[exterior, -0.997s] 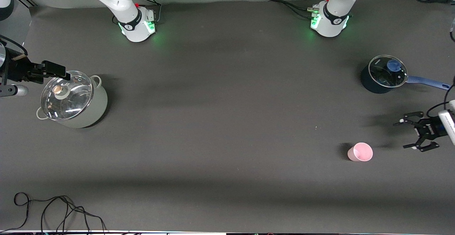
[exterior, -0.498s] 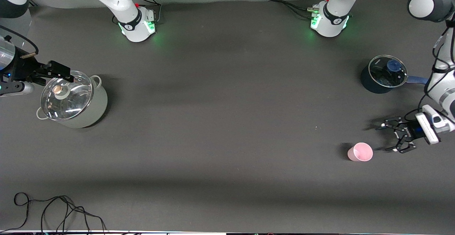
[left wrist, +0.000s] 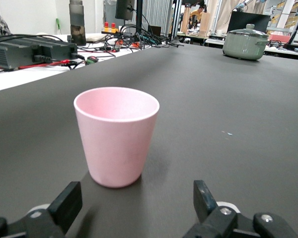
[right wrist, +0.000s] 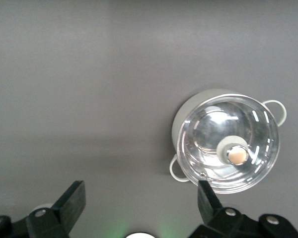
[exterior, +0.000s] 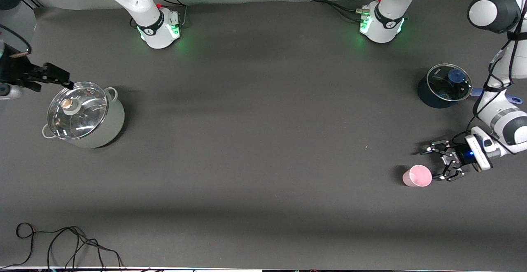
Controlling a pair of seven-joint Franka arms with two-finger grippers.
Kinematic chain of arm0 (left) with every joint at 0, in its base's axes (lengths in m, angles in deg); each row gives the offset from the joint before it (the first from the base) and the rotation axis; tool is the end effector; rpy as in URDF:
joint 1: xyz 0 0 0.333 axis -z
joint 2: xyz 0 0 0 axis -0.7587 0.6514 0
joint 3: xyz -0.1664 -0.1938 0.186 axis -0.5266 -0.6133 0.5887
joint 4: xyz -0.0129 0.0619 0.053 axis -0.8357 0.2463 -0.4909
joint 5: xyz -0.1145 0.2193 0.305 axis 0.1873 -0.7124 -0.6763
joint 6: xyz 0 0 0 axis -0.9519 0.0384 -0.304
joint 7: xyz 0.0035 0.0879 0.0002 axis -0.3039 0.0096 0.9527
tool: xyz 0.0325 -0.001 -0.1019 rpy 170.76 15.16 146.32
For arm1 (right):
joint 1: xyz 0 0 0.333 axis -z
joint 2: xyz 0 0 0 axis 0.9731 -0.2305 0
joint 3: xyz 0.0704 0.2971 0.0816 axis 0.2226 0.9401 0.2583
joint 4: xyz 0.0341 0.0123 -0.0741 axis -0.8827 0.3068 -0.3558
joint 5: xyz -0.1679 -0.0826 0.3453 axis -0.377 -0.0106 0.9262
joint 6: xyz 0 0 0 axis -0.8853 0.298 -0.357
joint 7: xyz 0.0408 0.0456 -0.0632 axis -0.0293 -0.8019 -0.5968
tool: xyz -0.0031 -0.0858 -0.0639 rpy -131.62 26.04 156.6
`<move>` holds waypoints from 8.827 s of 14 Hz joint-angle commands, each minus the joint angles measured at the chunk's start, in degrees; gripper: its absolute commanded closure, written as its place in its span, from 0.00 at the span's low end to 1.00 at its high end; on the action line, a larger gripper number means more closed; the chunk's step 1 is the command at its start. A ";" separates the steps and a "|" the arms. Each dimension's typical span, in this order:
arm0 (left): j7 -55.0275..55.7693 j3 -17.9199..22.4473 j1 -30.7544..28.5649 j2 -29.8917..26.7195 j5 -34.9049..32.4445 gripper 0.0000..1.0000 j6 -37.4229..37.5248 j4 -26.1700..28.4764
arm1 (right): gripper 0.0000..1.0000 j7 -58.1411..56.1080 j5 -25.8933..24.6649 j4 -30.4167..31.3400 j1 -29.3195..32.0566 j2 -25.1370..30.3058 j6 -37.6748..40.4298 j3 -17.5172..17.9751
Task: Transfer pink cup from left to right arm
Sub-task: 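Lower the left gripper around the pink cup and close it, then lift the pink cup with the left gripper toward the table middle, then reach the right gripper toward the cup held by the left gripper, then close the right gripper on the pink cup's rim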
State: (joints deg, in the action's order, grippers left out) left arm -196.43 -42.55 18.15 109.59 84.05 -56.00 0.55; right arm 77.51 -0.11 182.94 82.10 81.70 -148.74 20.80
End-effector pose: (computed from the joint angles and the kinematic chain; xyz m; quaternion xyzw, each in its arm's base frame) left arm 0.6130 0.2168 0.0892 0.6722 -0.4555 0.4507 0.3708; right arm 0.5126 -0.0556 0.5954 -0.9995 0.0044 0.0314 0.0078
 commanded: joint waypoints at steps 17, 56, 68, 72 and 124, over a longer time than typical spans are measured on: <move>-6.75 -1.52 4.13 1.13 9.92 0.29 -7.62 2.09 | 0.00 -0.25 -1.03 0.40 -0.77 0.71 0.51 -0.33; 11.88 -64.80 13.88 -37.63 42.27 0.91 -74.41 20.37 | 0.00 45.85 7.93 -4.51 -12.70 -1.22 0.78 0.46; 12.14 -64.71 15.03 -37.46 43.41 0.91 -76.79 19.05 | 0.00 84.73 9.96 -31.94 -37.13 -21.69 0.69 0.37; 12.14 -64.71 14.86 -37.54 43.50 0.91 -76.96 18.96 | 0.00 86.23 9.69 -34.66 -41.01 -24.86 0.69 0.29; 15.84 -64.27 16.79 -36.67 43.76 0.01 -81.01 16.94 | 1.00 86.00 4.86 -41.17 -41.64 -30.67 -0.01 -0.51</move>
State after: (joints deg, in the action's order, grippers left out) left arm -181.53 -107.26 34.73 73.37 126.94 -136.01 17.89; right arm 168.50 5.28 143.06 38.59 51.24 -149.88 20.76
